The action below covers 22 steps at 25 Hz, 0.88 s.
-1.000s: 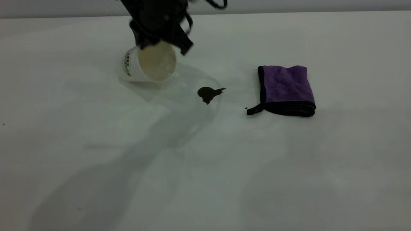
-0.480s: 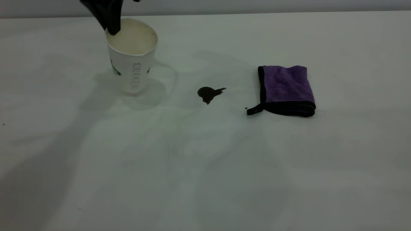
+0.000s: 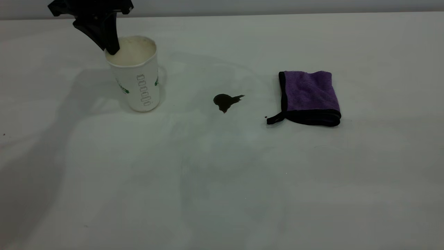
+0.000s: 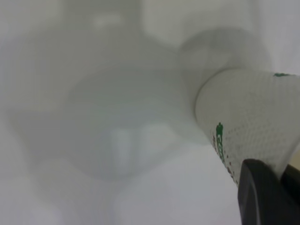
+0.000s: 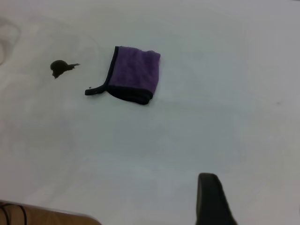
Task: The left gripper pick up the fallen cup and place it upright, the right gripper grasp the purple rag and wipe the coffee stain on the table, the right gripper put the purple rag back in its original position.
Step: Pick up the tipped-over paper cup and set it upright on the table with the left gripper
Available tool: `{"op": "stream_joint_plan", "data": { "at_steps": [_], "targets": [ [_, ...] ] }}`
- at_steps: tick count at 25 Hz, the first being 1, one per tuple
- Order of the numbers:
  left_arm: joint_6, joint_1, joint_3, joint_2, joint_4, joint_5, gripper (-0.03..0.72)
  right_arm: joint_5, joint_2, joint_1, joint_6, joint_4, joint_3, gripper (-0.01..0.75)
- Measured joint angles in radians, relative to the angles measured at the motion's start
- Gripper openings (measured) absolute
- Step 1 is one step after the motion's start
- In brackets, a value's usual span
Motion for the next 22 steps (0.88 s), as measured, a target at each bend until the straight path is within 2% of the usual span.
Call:
{"op": "stream_joint_plan", "data": {
  "at_steps": [4, 7, 17, 22],
  "targets": [
    [0.0, 0.0, -0.001, 0.006, -0.005, -0.011, 0.026, 0.0, 0.0, 0.0, 0.0, 0.0, 0.0, 0.48],
    [0.0, 0.0, -0.001, 0.006, -0.005, -0.006, 0.059, 0.0, 0.0, 0.0, 0.0, 0.0, 0.0, 0.48],
    [0.0, 0.0, -0.082, 0.015, -0.004, 0.112, 0.39, 0.0, 0.0, 0.0, 0.0, 0.0, 0.0, 0.48],
    [0.0, 0.0, -0.179, 0.015, -0.004, 0.228, 0.441, 0.0, 0.0, 0.0, 0.0, 0.0, 0.0, 0.48]
  ]
}}
